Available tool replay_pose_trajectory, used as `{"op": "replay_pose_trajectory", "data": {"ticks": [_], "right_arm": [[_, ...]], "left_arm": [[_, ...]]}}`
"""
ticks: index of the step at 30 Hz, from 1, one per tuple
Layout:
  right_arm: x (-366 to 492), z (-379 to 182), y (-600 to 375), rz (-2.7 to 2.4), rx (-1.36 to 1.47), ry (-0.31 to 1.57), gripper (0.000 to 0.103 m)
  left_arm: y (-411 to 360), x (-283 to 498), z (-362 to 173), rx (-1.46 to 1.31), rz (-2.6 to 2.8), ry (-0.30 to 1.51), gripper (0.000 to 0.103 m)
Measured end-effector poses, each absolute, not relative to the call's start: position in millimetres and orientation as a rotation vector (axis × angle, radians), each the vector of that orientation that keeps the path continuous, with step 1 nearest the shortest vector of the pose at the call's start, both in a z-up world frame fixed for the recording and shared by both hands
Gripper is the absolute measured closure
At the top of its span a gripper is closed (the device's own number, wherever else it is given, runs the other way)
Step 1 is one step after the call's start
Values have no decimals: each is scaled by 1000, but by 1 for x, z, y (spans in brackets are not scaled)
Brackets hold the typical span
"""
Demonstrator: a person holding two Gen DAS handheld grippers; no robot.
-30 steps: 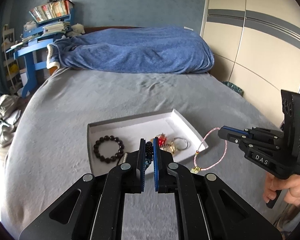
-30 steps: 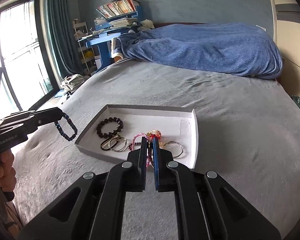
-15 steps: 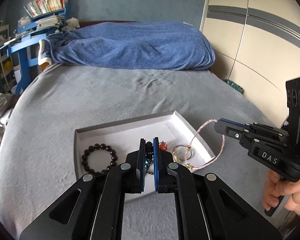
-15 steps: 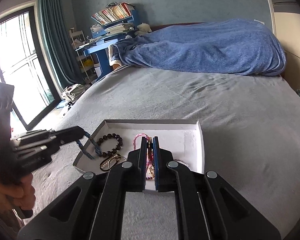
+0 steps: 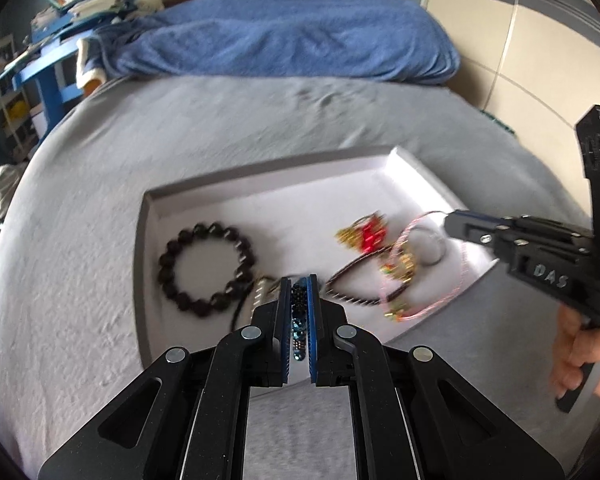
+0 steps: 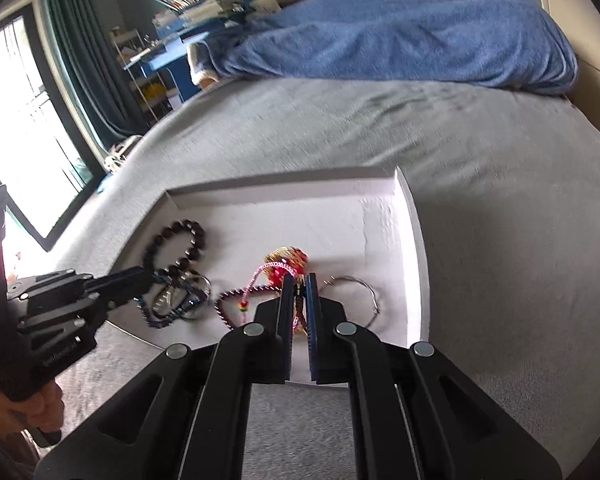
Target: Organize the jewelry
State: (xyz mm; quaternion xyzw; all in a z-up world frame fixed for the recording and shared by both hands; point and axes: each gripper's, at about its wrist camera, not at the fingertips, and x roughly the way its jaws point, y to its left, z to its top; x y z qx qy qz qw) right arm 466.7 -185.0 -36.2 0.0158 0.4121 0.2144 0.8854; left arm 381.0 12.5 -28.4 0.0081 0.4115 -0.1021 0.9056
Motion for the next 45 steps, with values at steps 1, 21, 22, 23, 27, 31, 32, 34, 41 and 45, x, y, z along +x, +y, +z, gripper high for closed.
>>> {"op": "replay_pose_trajectory", "data": {"ticks": [1, 21, 22, 23, 27, 31, 32, 34, 41, 45], "right_arm": [[466, -38, -185, 441, 26, 859, 97], [440, -23, -201, 423, 59, 775, 23], [436, -22, -203, 424, 66, 766, 21], [434, -21, -204, 420, 68, 758, 15], [421, -15, -211, 384, 89, 706, 6], [405, -13, -216, 373, 92, 666, 6], [401, -13, -217, 374, 96, 661, 6], [393, -12, -218, 378, 106, 647, 6], [363, -16, -218, 387, 123, 615, 6], [348, -18, -214, 379, 101, 614, 6]], "left_arm": [[16, 383, -33, 18, -194, 867, 95], [26, 355, -25, 12, -119, 782, 23], [28, 353, -23, 4, -110, 773, 19], [29, 351, -22, -3, -98, 761, 16], [37, 339, -15, -34, -55, 713, 10], [42, 326, -11, -33, -34, 684, 8], [42, 322, -10, -33, -26, 675, 8], [44, 311, -8, -37, 6, 640, 8], [43, 272, -5, -78, 12, 579, 7], [32, 252, -7, -26, -7, 556, 6]]}}
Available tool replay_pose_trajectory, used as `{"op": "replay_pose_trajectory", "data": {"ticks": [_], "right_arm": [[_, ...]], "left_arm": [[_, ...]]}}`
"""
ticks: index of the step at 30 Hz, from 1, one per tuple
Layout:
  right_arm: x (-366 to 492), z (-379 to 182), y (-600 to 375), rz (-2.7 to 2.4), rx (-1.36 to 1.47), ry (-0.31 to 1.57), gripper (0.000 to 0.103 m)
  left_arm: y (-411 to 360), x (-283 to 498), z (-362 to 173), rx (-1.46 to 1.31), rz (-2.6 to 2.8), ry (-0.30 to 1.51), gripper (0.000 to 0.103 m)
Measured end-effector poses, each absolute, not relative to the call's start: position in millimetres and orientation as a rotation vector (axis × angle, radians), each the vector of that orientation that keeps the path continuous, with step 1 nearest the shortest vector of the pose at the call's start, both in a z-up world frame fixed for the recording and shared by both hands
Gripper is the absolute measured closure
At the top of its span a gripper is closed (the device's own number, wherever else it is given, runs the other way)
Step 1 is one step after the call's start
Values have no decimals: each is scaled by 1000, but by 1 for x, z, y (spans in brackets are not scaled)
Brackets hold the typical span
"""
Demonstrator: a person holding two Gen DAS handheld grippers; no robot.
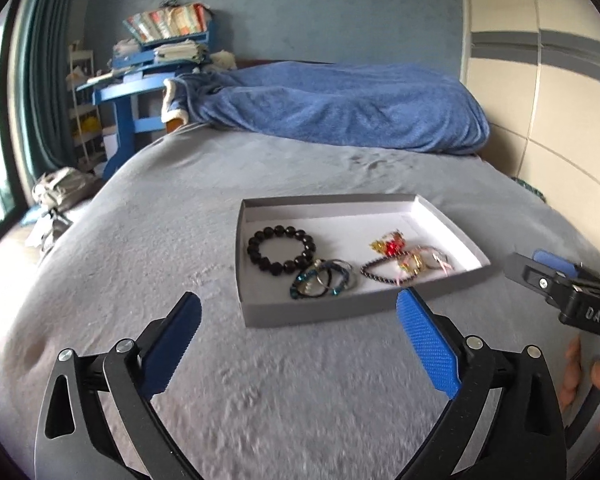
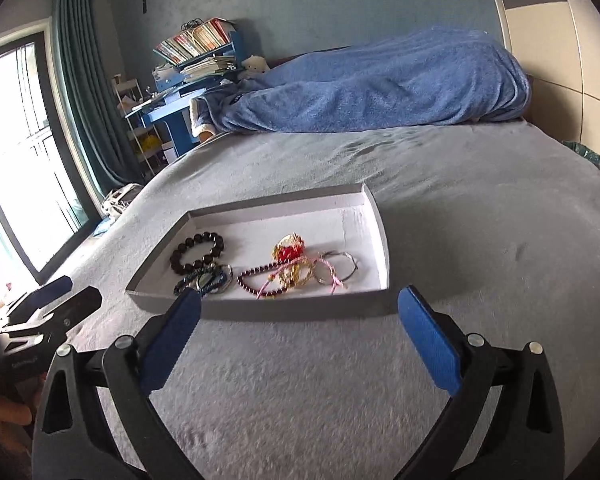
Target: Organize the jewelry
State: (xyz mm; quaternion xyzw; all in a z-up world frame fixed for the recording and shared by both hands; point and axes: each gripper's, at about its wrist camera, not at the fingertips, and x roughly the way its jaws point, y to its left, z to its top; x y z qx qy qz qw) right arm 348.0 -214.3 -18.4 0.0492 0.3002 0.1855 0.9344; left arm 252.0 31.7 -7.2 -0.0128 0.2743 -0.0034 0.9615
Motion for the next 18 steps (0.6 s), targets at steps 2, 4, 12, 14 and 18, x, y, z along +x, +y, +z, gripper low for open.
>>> {"op": "replay_pose_trajectory", "data": {"ticks": [2, 4, 12, 14, 18], "right_arm": [[340, -21, -213, 380, 89, 618, 6], [334, -24, -211, 377, 78, 621, 6], [311, -30, -212, 374, 63, 617, 6], [306, -32, -212, 376, 55, 615, 6], [298, -32, -216, 382, 57, 604, 6]], "left_arm": [[26, 246, -9, 6, -9, 551, 5], [24, 241, -10, 23, -3, 545, 5], [22, 220, -17, 12, 49, 522, 5], [21, 216, -18, 19, 51, 514, 5], [20, 213, -19, 27, 61, 500, 5]]}}
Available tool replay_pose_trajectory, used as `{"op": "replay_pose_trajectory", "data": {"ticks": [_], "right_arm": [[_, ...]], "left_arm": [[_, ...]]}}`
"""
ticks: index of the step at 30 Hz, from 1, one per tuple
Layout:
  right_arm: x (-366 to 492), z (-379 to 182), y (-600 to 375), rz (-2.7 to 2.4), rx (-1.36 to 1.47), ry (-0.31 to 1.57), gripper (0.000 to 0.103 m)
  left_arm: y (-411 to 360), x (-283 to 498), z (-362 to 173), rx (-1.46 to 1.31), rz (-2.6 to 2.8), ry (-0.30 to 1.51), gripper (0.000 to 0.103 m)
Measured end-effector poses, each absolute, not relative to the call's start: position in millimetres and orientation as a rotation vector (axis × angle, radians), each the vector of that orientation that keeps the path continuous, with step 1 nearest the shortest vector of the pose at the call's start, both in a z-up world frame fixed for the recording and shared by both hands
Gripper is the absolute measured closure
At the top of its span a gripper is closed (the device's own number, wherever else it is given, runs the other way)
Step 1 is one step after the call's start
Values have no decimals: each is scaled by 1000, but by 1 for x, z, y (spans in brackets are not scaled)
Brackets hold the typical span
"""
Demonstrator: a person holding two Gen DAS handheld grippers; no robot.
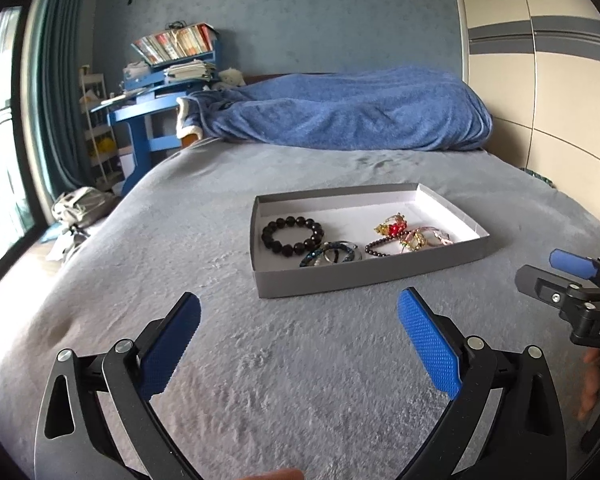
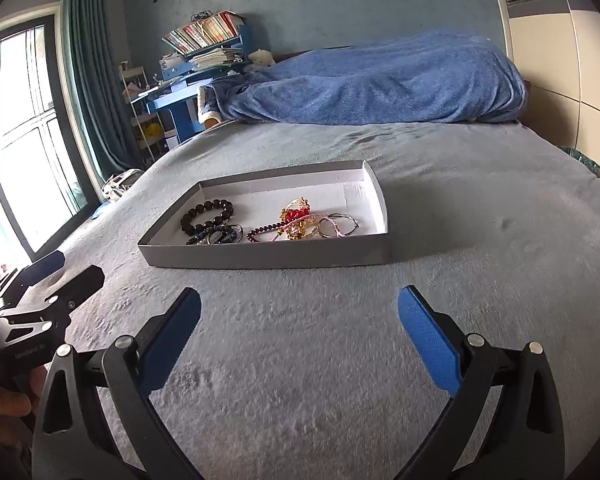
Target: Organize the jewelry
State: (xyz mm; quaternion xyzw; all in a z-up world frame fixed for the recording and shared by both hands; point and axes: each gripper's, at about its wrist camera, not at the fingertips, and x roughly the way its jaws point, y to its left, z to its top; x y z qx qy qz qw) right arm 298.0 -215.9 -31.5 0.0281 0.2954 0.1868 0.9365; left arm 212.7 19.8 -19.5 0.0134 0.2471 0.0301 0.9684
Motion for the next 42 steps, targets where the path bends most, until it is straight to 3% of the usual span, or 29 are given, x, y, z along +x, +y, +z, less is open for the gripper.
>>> {"op": "replay_pose_trajectory", "data": {"ticks": [42], "right_arm": [[276, -23, -211, 402, -4, 520, 6]], "left_arm": [[19, 202, -17, 0, 40, 457, 5]]}}
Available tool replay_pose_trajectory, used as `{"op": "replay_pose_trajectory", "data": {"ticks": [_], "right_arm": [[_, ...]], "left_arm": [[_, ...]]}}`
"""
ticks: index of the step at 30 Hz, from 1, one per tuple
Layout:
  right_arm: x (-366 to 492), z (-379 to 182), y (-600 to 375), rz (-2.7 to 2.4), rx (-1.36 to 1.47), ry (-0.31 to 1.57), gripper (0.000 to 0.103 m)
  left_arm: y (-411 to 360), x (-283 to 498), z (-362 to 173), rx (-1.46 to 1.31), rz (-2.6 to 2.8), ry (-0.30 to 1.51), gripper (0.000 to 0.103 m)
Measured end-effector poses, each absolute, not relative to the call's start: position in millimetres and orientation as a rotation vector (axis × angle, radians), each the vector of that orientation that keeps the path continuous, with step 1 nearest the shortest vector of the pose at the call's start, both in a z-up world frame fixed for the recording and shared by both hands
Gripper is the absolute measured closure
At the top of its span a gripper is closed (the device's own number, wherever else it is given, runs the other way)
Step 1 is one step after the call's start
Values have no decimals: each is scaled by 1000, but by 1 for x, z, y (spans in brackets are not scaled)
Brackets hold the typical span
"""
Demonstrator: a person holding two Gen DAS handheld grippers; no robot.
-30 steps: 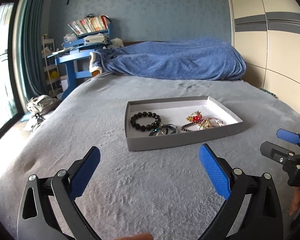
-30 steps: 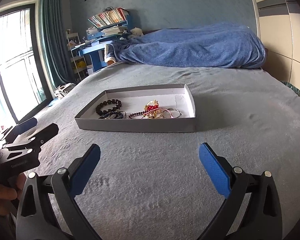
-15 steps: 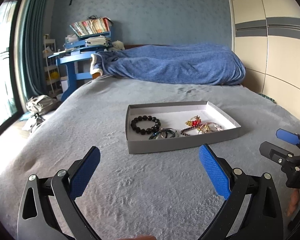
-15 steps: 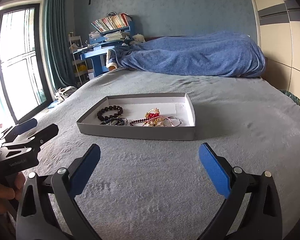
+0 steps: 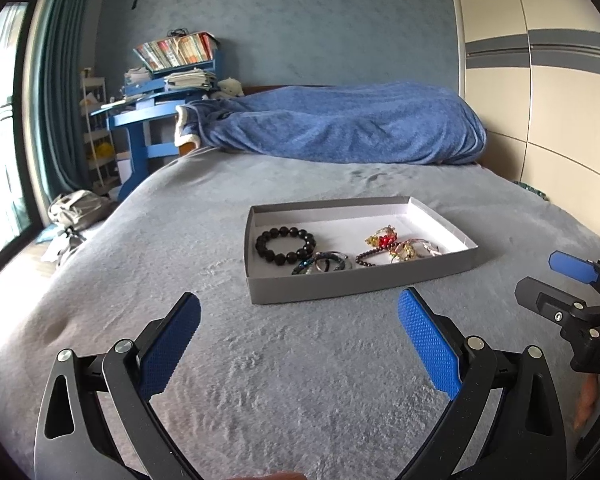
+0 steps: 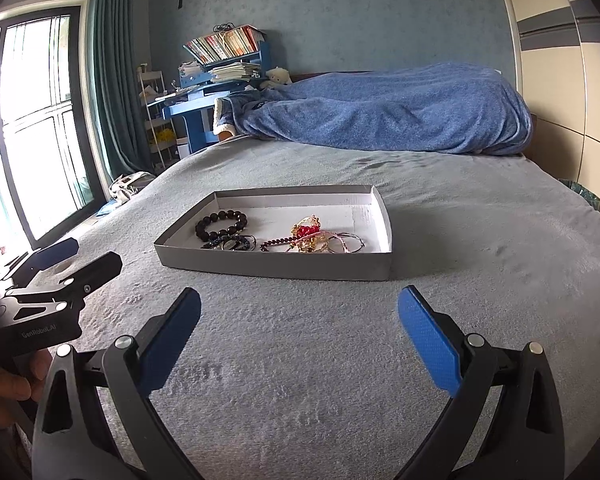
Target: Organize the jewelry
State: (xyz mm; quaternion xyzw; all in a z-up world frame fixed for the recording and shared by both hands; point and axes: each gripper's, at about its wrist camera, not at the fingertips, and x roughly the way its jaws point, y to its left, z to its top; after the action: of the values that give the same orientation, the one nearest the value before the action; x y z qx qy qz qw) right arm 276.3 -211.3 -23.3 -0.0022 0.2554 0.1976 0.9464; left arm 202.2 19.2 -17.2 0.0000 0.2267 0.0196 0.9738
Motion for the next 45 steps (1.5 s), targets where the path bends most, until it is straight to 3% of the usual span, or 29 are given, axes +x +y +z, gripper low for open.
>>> {"op": "replay_pose_trajectory", "data": {"ticks": [45], "right_arm": [[279, -25, -206, 399, -9, 523, 6]], "left_arm": [[13, 205, -27, 8, 13, 485, 5]]}}
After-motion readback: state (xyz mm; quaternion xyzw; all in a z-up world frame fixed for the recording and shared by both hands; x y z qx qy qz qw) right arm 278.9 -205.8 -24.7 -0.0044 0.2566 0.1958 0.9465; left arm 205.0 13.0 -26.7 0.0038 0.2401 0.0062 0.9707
